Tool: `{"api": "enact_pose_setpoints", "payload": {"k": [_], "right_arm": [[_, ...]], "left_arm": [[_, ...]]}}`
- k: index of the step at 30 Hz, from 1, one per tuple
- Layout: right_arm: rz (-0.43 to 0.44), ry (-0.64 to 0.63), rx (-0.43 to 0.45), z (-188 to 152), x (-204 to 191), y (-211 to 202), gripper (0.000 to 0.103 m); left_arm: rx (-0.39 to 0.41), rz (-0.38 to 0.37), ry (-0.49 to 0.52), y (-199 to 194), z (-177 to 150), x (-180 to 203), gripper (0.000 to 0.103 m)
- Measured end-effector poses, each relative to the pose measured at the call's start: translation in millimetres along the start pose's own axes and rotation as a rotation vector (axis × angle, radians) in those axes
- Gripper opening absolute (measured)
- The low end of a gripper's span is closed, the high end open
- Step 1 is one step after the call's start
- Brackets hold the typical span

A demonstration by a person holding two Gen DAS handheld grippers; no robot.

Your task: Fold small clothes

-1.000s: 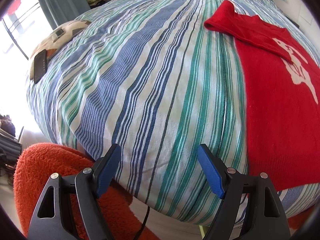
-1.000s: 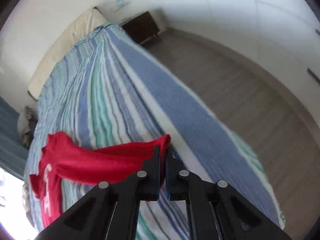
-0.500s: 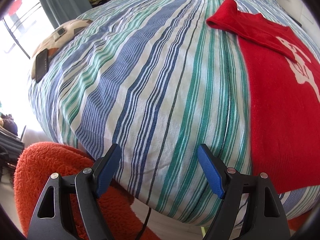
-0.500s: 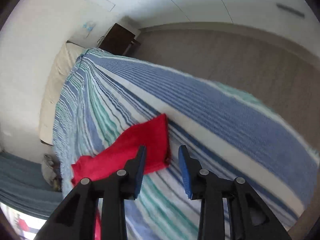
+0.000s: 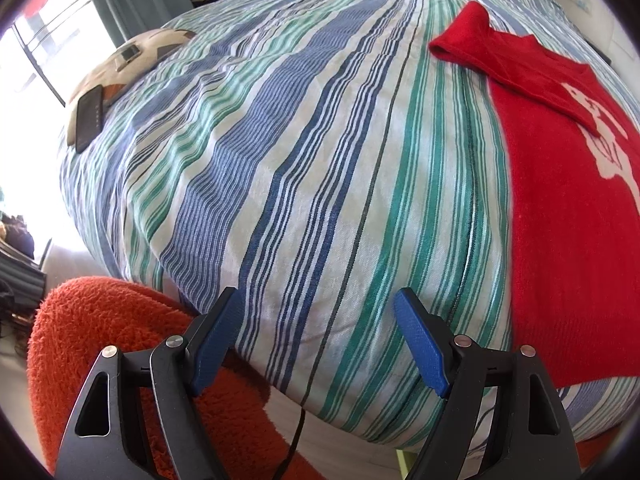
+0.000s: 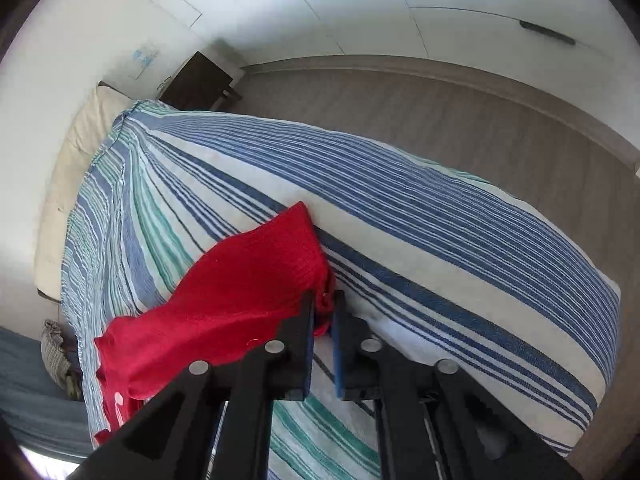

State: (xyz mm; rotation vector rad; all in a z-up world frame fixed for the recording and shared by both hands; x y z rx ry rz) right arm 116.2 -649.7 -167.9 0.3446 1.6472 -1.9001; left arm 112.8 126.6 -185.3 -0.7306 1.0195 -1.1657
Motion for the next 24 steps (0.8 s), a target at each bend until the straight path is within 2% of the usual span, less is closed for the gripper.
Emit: {"api": "enact_pose_setpoints", "payload": {"k": [2,4,6,9,10,12,14,17,20,21,22,23,24], "right_arm": [[-0.008,-0.040,0.025,-6,-7,-13,0.042],[-0.005,-0.086,0.107,-16,-8,-40,0.054],[0.010,-0.160,0.173,-30,-12,-66,0.057],[0.103,-0.250,0.173,-60,-21,-89,0.059],[0.141,-0.274,0.165,-72,-24,-95,0.060],[0.196,-0.317,0.151,-95,-30,-102,0.062],[0.221,-0.367,0.155,-118,-35,-105,0.063],[0.242,-0.461,0.183,-143,-33,-113,0.063],[0.256,-0.527,0.214,-156,-41,-117,0.063],[0.256,-0.536,0.215,-158,-43,-116,0.063],[0.252,-0.544,0.213,-159,-44,-114,0.063],[0.249,-0.546,0.210,-160,-45,-114,0.063],[0.248,-0.543,0.209,-159,-45,-112,0.063]], "left_arm": [[0.038,0.002,0.027,-16,6,3,0.081],[0.127,-0.009,0.073,-43,19,11,0.081],[0.221,-0.045,0.147,-67,44,30,0.081],[0.351,-0.120,0.320,-93,95,77,0.084],[0.372,-0.144,0.406,-94,112,98,0.088],[0.384,-0.181,0.598,-83,140,143,0.089],[0.342,-0.156,0.749,-55,162,182,0.086],[0.258,-0.142,0.843,-14,181,222,0.080],[0.248,-0.099,0.856,14,194,243,0.077],[0.249,-0.111,0.839,18,196,245,0.068],[0.244,-0.140,0.812,21,200,245,0.027],[0.211,-0.156,0.770,24,204,242,0.006],[0.207,-0.174,0.704,22,208,234,0.003]]}}
Point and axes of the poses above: each gripper's, at about its wrist camera, not at the fingertips, and y roughly the way its jaws point, x to its right, z to its top, the point moved 1 cm from there along y, roughly the way its jaws point, and after that the axes turned 13 degrees about y, right-handed, at the moved point
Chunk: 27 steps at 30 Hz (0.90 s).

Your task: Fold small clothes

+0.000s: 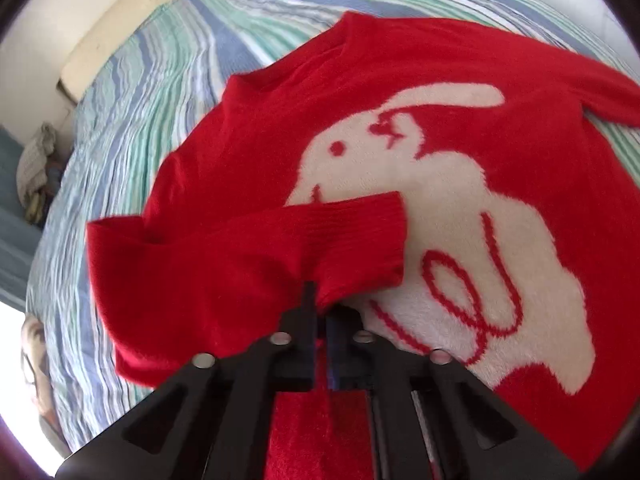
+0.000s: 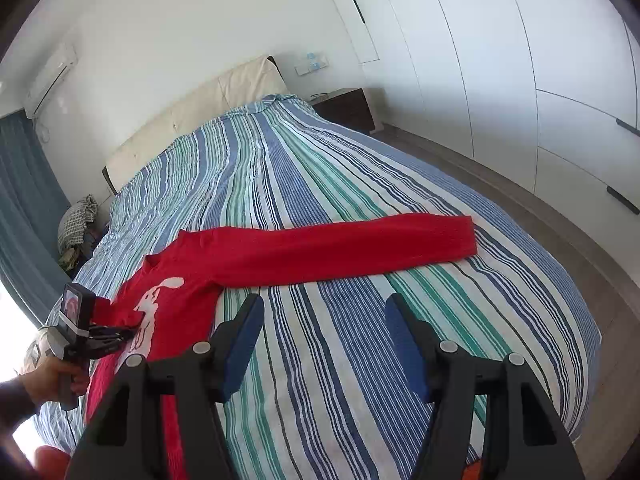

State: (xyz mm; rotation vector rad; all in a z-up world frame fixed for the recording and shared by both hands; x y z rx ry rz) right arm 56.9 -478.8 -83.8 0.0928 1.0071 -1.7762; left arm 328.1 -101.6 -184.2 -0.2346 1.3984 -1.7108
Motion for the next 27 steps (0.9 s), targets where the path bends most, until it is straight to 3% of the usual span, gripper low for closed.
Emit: {"api": "enact_pose_setpoints", "payload": {"k": [3,7,10,13,16,20,24,27], "right_arm": [[-0.001,0.026,0.011,2,6,1,0.063],[-0.006,0.050,0.019,4,12,1,0.063],[-0.013,0.051,0.017,4,12,3,0.063],[-0.026,0.031,0.010,3,6,7,0.063],[-0.046,-0.007,-0.003,-1,-1,11,0.063],[-0.072,-0.042,-0.021,-5,-5,16,0.063],[-0.104,-0.037,-0.049,-6,-1,23,0.063],[-0.141,-0.039,-0.070,-5,-1,29,0.063]], "left_arm": [[0.094,0.002,-0.227,-31,-17,-53,0.003],[0.134,0.078,-0.575,-66,-85,-167,0.003],[0.060,0.209,-0.788,-68,-161,-244,0.003],[-0.066,0.306,-0.923,-49,-229,-287,0.002],[-0.157,0.305,-1.027,-21,-278,-295,0.002],[-0.225,0.255,-1.091,14,-302,-281,0.002],[-0.233,0.273,-1.061,28,-309,-268,0.002],[-0.242,0.301,-0.959,28,-300,-261,0.007]]}}
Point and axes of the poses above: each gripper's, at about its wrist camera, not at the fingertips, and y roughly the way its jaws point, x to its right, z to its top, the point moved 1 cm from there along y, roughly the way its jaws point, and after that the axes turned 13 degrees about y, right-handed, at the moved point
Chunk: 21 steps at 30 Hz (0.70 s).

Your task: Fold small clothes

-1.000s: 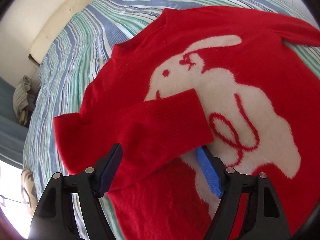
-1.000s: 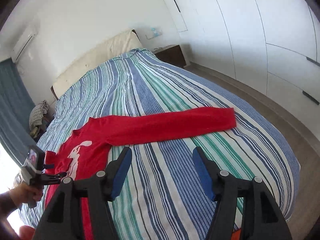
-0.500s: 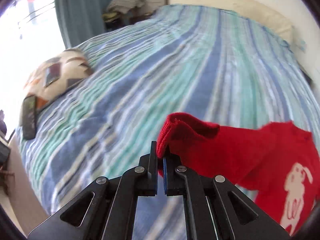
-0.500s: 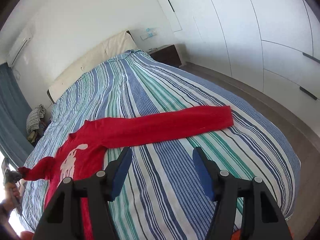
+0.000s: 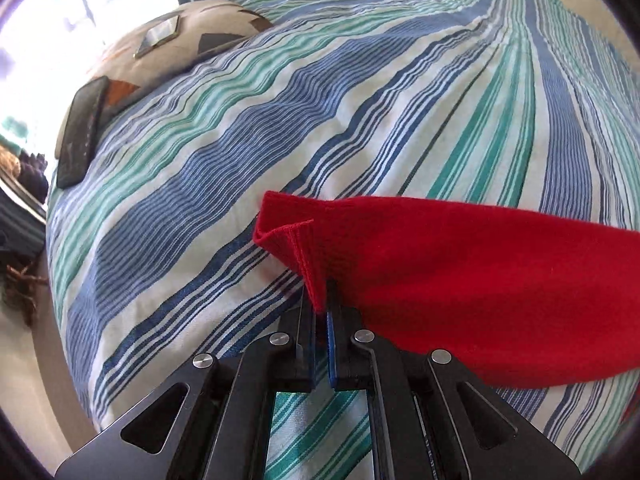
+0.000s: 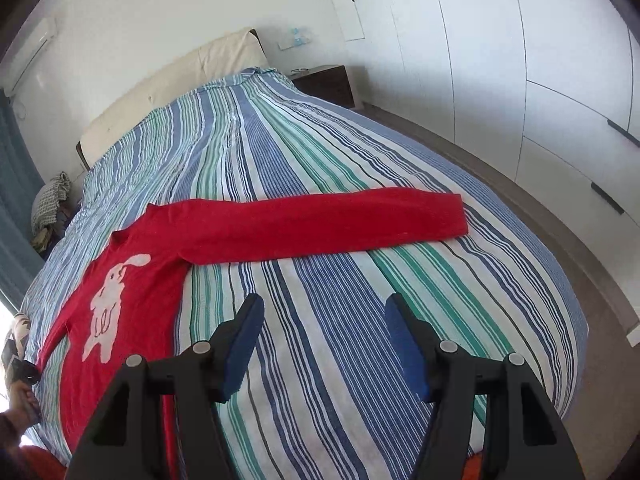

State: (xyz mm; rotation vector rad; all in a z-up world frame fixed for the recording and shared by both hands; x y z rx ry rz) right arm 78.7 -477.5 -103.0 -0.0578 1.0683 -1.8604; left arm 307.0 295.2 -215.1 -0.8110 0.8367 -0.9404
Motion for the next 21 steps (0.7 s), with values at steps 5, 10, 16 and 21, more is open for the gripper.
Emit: {"api": "enact_pose_setpoints", "payload": {"k": [5,10,16,21], "right_arm": [[-0.021,-0.112,0.016,6,-32,17,0.083],[0.024,-0.239,0.024,19,-96,79,0.083],[-0.089,-0.296,-0.005,36,-141,174,0.083],[-0.129,-0.322,-0.075,15,-130,218,0.103]], "left_arm": [[0.157,-0.092,0.031,-67,-17,-1,0.087],[0.282,-0.258,0.180,-113,-6,70,0.093],[0.181,-0.182,0.083,-72,27,141,0.098],[0.229,-0.115,0.129,-37,2,159,0.103]]}}
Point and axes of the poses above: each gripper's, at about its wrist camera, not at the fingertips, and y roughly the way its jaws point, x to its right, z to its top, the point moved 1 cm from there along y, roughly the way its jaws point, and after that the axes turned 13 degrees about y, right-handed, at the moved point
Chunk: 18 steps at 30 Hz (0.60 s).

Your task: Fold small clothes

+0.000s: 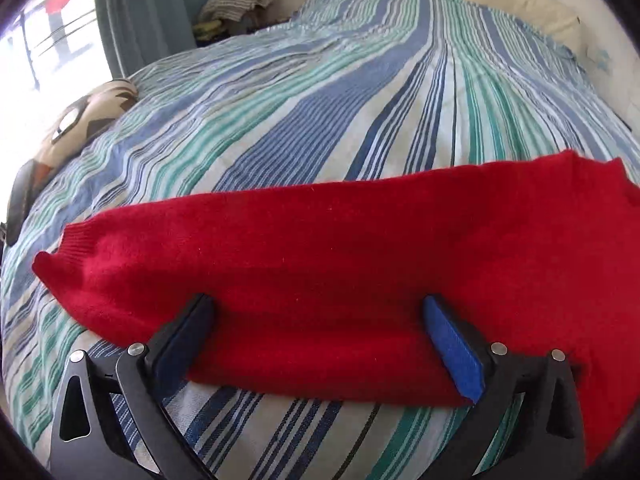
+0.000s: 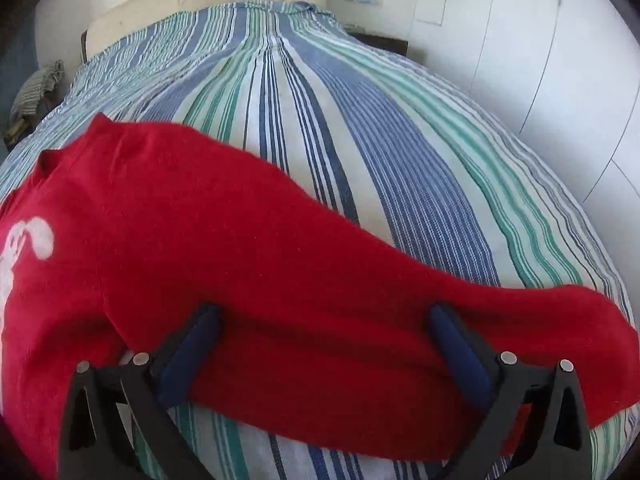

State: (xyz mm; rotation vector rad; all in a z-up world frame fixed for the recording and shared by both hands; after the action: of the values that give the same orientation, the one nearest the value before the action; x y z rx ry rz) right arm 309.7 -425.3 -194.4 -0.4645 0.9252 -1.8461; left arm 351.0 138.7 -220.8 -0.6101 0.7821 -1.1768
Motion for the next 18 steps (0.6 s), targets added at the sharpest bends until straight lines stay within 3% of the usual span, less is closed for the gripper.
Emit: {"api": "enact_pose_setpoints", "payload": {"k": [18], "right_arm": [[-0.008,-0.002,-0.009,1.3,-0.7,-0.4,0.103]], "left_arm": [[0.002,-0.026,-0.019,-0.6,-0.1,-6.9,0.103]]}}
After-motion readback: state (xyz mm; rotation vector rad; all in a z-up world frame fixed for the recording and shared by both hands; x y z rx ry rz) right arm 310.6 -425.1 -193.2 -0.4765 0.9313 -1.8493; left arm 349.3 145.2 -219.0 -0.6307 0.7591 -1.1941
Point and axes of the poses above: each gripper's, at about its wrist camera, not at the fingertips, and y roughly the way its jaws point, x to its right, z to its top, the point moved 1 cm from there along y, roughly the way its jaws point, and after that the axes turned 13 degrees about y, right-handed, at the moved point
